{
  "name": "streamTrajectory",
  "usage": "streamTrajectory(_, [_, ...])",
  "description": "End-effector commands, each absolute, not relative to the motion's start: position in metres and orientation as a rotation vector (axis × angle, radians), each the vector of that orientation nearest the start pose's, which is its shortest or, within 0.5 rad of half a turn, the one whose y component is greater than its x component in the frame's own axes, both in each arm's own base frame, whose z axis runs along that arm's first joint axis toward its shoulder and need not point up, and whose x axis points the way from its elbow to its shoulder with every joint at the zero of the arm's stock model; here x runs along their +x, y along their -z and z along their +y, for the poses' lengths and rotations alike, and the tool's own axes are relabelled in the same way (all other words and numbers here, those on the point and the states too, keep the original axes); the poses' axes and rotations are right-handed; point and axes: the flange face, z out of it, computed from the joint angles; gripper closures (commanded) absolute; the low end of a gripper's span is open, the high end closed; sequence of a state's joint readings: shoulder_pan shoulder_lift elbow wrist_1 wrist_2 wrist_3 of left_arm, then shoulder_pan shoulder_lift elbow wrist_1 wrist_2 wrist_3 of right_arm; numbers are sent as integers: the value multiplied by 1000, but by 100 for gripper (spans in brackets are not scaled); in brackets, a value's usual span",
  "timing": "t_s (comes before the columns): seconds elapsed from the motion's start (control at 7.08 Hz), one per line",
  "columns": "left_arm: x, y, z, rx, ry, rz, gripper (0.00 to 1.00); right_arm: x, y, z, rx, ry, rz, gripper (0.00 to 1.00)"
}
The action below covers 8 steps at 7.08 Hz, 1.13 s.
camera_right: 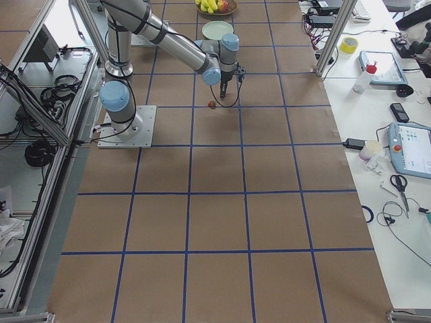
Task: Collect all strawberries into plate
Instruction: 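Carry the second strawberry toward the plate and release it beside the first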
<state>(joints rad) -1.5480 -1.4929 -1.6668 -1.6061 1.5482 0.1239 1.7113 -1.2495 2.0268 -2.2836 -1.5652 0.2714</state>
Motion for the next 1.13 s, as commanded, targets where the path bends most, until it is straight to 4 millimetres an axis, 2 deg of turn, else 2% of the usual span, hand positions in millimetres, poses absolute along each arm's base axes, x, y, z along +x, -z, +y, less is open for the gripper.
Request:
streamTrajectory(0.0, [-125,-470,-459,142,-90,3164,0,239,-207,-488,412,-55,3073,89])
streamTrajectory(0.14, [-125,-471,-458,142,-90,3166,0,298,-214,-472,429,-65,2996,89])
streamTrajectory(0.28, [-126,-473,-457,142,-85,3168,0,342,-210,-460,492,-77,2984,89])
streamTrajectory(0.42, [-132,-477,-455,143,-70,3228,0,381,-211,-455,535,-70,2969,88])
streamTrajectory(0.57, [-135,-478,-455,141,-62,3257,0,410,-213,-462,562,-61,2920,88])
streamTrajectory(0.71, [-133,-479,-455,136,-56,3247,0,430,-207,-475,595,-62,2878,87])
streamTrajectory(0.85, [-131,-483,-455,129,-43,3244,0,435,-199,-480,590,-68,2881,84])
streamTrajectory(0.99, [-132,-479,-456,126,-55,3253,0,434,-194,-479,584,-80,2891,63])
